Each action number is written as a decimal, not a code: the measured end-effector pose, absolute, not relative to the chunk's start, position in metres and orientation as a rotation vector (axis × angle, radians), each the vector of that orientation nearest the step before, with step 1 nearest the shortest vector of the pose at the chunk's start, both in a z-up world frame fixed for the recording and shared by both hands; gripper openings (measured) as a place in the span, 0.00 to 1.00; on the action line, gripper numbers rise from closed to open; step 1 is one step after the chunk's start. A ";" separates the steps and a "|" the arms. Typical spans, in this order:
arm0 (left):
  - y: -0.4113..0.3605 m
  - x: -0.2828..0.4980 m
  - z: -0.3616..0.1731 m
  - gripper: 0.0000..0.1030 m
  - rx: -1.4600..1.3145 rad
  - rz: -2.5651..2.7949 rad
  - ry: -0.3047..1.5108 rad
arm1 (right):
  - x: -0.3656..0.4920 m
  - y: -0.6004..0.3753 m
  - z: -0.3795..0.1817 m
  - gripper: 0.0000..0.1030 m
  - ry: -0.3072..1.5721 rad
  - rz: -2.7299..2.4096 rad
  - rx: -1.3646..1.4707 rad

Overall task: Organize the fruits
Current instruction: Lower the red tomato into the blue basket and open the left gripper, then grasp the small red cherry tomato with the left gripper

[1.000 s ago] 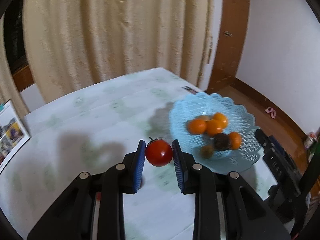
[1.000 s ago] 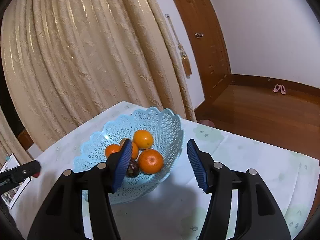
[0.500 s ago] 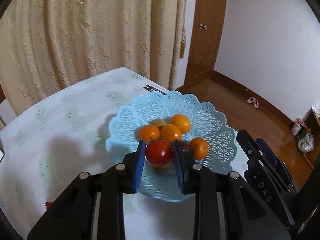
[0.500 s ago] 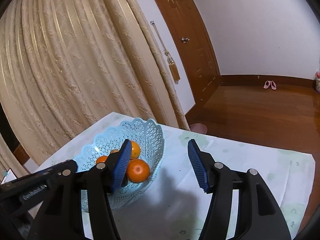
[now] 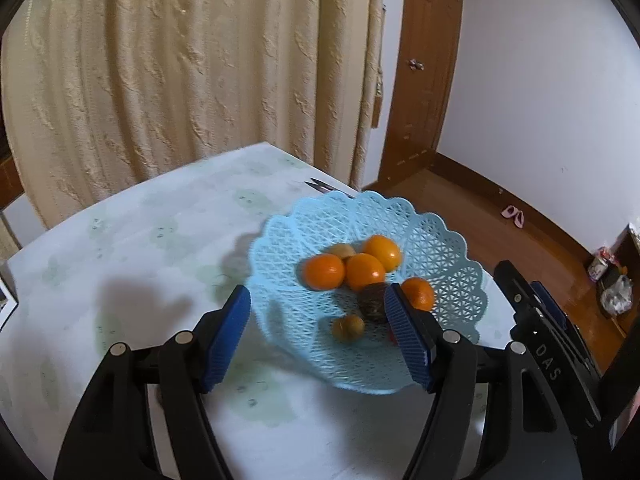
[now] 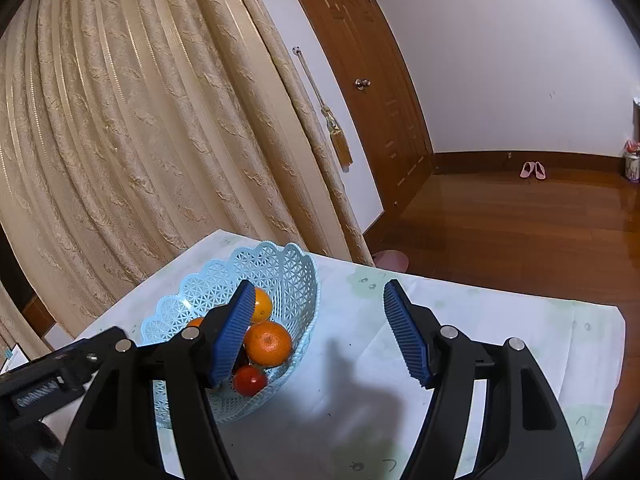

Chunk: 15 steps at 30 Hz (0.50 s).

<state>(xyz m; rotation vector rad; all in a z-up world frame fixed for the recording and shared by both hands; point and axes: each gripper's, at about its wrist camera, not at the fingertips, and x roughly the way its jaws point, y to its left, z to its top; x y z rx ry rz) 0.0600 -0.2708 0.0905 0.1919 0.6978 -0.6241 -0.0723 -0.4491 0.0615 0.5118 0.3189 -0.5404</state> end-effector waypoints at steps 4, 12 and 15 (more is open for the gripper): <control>-0.254 0.062 0.094 0.68 0.192 -0.590 0.697 | -0.072 -0.449 0.062 0.66 0.322 -0.539 0.512; -0.202 0.069 0.091 0.68 0.165 -0.488 0.720 | -0.072 -0.449 0.062 0.66 0.326 -0.536 0.509; -0.180 0.071 0.088 0.68 0.158 -0.444 0.733 | -0.071 -0.449 0.062 0.66 0.329 -0.536 0.508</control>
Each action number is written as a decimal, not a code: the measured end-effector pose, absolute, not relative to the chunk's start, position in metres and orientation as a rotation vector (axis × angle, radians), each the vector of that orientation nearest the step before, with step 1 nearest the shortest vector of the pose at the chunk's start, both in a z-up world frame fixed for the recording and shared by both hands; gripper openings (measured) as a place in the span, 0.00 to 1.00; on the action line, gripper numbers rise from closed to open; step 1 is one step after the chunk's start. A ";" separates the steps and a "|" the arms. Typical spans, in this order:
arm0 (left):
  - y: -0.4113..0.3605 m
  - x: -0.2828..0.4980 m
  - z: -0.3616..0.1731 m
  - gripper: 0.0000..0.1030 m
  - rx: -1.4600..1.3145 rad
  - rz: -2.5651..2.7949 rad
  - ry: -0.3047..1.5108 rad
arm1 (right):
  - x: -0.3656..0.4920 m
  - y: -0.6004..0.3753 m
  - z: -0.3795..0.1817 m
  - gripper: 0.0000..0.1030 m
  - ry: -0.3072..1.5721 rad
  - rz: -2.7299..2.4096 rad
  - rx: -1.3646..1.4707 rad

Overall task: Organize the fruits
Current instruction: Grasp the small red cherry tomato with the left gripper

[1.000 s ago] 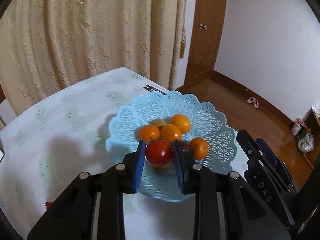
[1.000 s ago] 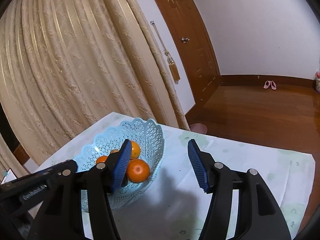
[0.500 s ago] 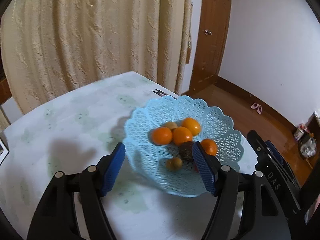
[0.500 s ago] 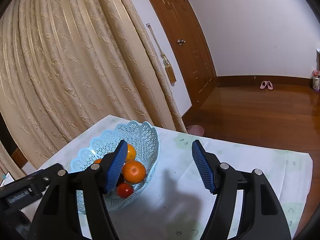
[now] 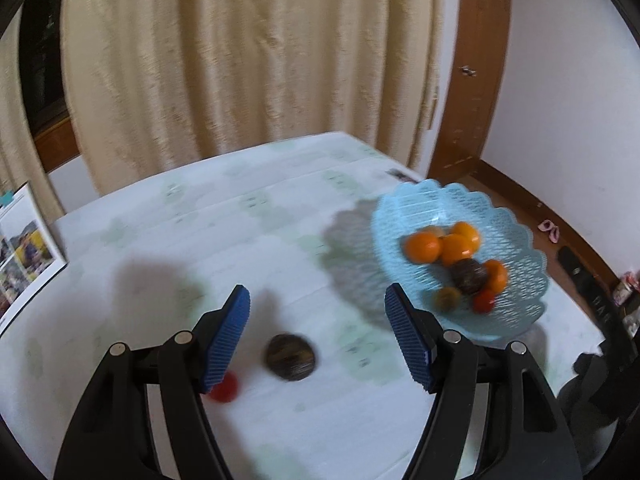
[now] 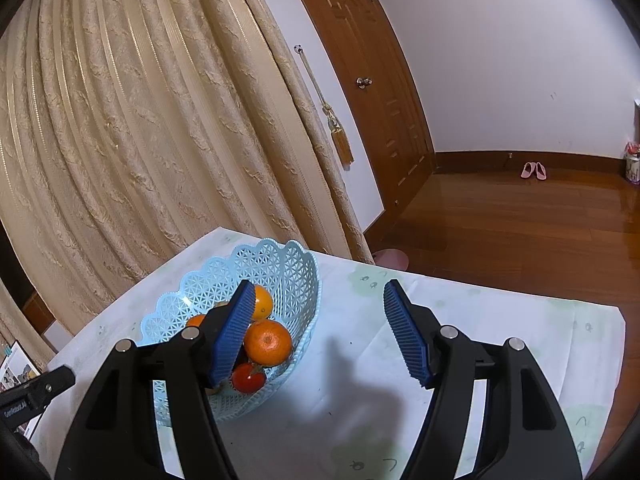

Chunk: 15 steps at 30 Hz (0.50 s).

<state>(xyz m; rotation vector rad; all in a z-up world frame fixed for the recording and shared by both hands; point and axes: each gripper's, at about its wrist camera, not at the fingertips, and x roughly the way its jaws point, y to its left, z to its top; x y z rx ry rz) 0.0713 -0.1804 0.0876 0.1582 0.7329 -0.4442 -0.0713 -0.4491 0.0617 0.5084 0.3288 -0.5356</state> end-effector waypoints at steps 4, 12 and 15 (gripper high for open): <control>-0.153 0.075 0.083 0.68 0.137 -0.396 0.753 | -0.071 -0.449 0.061 0.66 0.332 -0.538 0.504; -0.115 0.080 0.068 0.68 0.107 -0.320 0.796 | -0.066 -0.446 0.061 0.66 0.342 -0.541 0.491; -0.108 0.080 0.059 0.68 0.106 -0.309 0.818 | -0.064 -0.444 0.060 0.66 0.347 -0.541 0.485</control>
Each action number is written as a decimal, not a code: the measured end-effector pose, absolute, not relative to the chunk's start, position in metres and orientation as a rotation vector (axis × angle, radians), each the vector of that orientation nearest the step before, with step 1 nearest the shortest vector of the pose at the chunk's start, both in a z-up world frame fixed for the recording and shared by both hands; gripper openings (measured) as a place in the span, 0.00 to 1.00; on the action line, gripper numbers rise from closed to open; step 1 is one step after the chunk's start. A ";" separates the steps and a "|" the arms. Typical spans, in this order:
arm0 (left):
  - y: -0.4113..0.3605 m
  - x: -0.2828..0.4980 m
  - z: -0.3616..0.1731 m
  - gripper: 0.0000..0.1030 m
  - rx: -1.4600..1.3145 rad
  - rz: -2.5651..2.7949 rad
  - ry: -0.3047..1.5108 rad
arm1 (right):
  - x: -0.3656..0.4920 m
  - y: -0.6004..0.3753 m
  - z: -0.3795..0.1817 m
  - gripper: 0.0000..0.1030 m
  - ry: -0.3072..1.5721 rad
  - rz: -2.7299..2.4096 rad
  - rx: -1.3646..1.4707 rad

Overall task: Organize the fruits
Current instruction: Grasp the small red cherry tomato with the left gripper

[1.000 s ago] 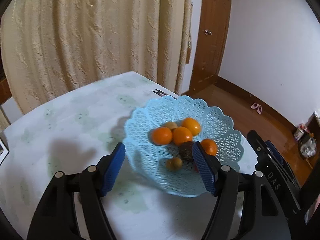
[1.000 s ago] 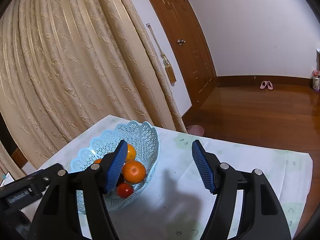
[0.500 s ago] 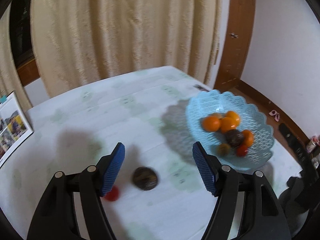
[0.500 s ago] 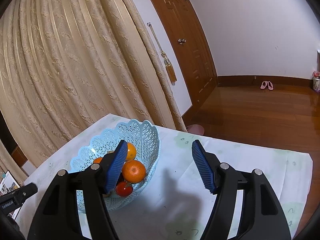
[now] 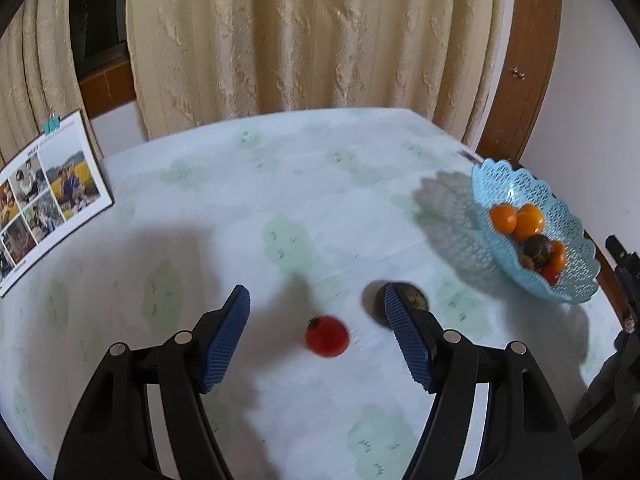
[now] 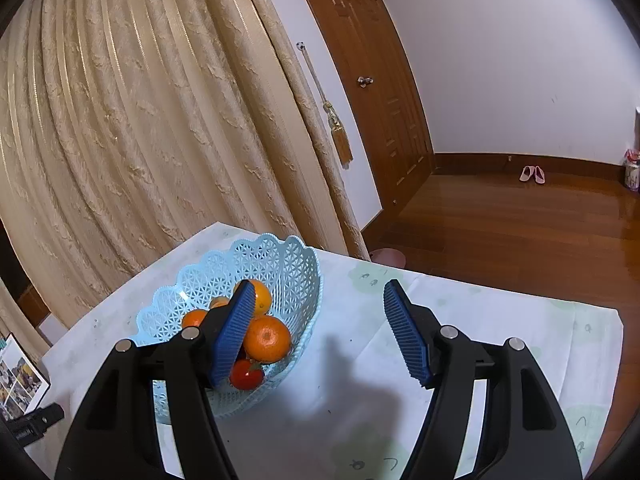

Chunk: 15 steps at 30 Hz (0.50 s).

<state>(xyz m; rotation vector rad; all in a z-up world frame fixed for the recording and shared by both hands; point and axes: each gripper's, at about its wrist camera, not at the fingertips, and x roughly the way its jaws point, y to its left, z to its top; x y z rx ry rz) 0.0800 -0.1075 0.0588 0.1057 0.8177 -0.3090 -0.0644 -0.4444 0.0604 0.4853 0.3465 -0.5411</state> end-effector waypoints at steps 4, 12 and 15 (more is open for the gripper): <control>-0.106 0.080 0.045 0.68 0.114 -0.307 0.851 | -0.063 -0.444 0.058 0.66 0.355 -0.538 0.483; -0.111 0.085 0.022 0.68 0.132 -0.317 0.900 | -0.062 -0.443 0.058 0.66 0.358 -0.538 0.481; -0.113 0.089 0.015 0.65 0.137 -0.310 0.915 | -0.063 -0.443 0.058 0.66 0.357 -0.537 0.481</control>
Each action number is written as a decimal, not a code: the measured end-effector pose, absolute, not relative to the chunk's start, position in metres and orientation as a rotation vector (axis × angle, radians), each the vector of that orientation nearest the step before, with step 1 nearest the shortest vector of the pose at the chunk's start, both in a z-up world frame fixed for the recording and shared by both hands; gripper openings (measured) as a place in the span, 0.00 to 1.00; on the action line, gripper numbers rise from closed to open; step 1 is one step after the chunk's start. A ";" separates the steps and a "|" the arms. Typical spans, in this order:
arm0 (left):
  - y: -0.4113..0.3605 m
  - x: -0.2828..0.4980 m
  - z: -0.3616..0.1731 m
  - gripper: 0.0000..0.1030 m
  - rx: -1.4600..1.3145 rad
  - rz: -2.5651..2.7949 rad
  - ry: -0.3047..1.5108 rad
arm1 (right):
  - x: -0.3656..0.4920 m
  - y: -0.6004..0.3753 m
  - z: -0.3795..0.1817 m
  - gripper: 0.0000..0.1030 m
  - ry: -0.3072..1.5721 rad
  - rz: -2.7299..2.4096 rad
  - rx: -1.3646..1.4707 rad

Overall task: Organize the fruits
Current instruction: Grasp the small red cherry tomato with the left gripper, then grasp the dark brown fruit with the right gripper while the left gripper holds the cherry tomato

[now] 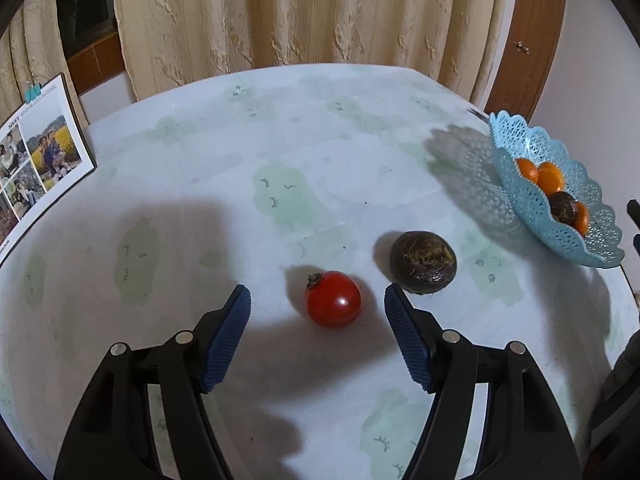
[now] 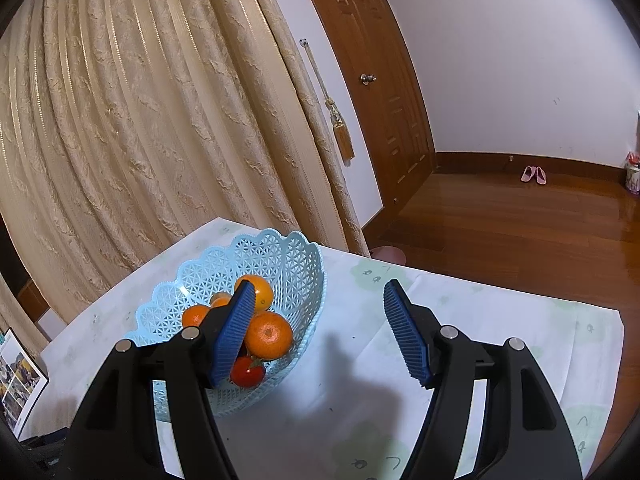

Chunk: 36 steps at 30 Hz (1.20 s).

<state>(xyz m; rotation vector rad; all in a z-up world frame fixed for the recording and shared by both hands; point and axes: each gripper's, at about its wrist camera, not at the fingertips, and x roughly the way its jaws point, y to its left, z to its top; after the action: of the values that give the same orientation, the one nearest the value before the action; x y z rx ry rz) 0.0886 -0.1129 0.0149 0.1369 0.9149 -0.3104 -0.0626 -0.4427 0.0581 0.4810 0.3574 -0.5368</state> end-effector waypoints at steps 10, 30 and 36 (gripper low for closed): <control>-0.115 0.094 0.010 0.34 0.144 -0.314 0.907 | -0.061 -0.441 0.058 0.66 0.356 -0.538 0.477; -0.087 0.075 0.039 0.28 0.117 -0.303 0.849 | -0.056 -0.425 0.063 0.66 0.360 -0.527 0.410; -0.073 0.073 0.043 0.28 0.102 -0.282 0.845 | -0.049 -0.393 0.067 0.67 0.424 -0.348 0.409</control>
<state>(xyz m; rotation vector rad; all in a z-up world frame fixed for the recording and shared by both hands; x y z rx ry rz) 0.0725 -0.0732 0.0434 0.1017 0.8449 -0.2816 -0.0487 -0.3935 0.0674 0.4091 0.4237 -0.3478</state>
